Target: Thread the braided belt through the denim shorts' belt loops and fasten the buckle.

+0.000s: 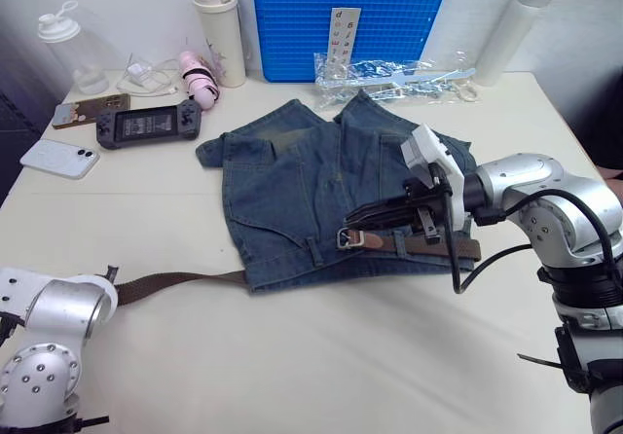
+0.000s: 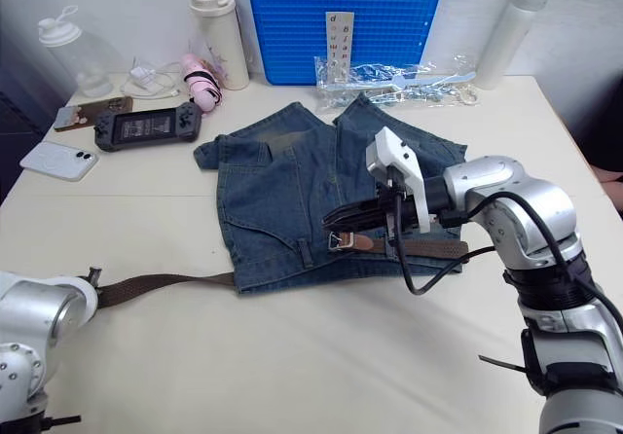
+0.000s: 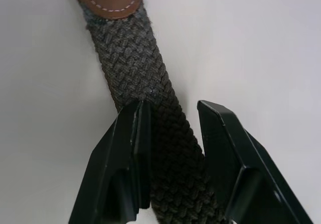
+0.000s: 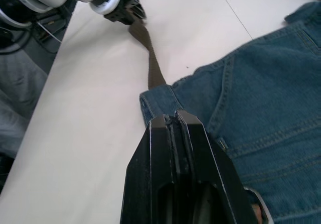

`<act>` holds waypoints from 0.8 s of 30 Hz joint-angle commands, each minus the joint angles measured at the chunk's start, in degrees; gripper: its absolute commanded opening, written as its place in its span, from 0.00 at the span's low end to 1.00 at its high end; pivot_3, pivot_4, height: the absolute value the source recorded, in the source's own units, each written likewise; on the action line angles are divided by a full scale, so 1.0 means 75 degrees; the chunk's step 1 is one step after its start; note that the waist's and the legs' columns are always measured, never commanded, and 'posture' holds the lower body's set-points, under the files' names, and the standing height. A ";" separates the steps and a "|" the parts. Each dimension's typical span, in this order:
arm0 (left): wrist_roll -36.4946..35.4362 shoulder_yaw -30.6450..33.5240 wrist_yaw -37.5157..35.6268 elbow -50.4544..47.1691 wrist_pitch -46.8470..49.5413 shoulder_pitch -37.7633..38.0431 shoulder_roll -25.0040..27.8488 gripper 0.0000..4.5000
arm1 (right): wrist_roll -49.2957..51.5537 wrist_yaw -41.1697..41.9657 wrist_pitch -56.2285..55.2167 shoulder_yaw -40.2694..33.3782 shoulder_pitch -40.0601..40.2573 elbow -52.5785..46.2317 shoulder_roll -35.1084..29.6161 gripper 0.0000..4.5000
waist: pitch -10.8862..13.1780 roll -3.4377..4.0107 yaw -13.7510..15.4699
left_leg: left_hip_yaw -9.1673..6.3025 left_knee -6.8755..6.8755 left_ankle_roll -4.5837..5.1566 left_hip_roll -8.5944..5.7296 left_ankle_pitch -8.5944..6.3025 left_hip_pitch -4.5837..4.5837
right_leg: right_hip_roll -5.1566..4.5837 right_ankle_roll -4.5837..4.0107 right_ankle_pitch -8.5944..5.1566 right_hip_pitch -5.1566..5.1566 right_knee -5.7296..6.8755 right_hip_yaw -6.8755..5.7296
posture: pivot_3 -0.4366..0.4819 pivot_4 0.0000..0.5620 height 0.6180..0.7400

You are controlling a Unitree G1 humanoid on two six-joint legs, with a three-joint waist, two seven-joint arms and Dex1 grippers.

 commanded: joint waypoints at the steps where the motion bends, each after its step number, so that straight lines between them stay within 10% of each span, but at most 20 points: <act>1: -0.0183 -0.0114 0.0091 -0.0452 -0.0226 -0.0014 0.0620 0.39 | 0.0018 -0.0149 -0.0174 -0.0048 0.0035 -0.0276 0.0146 0.00 | 0.0002 0.0000 0.0001 | 0.0000 0.0001 -0.0003 0.0006 0.0000 0.0000 | 0.0000 -0.0003 -0.0002 0.0000 0.0000 0.0000 | 0.48 0.27 0.58; 8: -0.1271 -0.0413 0.0091 -0.0574 -0.1161 0.0118 0.2273 0.97 | 0.0010 -0.0441 -0.0206 -0.0123 0.0269 -0.0455 0.0319 0.00 | 0.0004 -0.0002 -0.0006 | -0.0001 0.0000 -0.0009 0.0005 -0.0004 0.0000 | -0.0003 -0.0004 -0.0002 -0.0001 -0.0002 0.0004 | 0.48 0.27 0.58; 24: -0.1582 -0.2735 0.0091 -0.0372 -0.3390 -0.0177 0.2132 0.93 | -0.0141 -0.0662 -0.0262 -0.0094 0.0118 -0.0446 0.0312 0.00 | 0.0015 0.0026 -0.0005 | 0.0001 -0.0005 -0.0009 0.0009 -0.0009 -0.0001 | 0.0009 -0.0007 -0.0003 0.0000 -0.0018 0.0010 | 0.48 0.27 0.58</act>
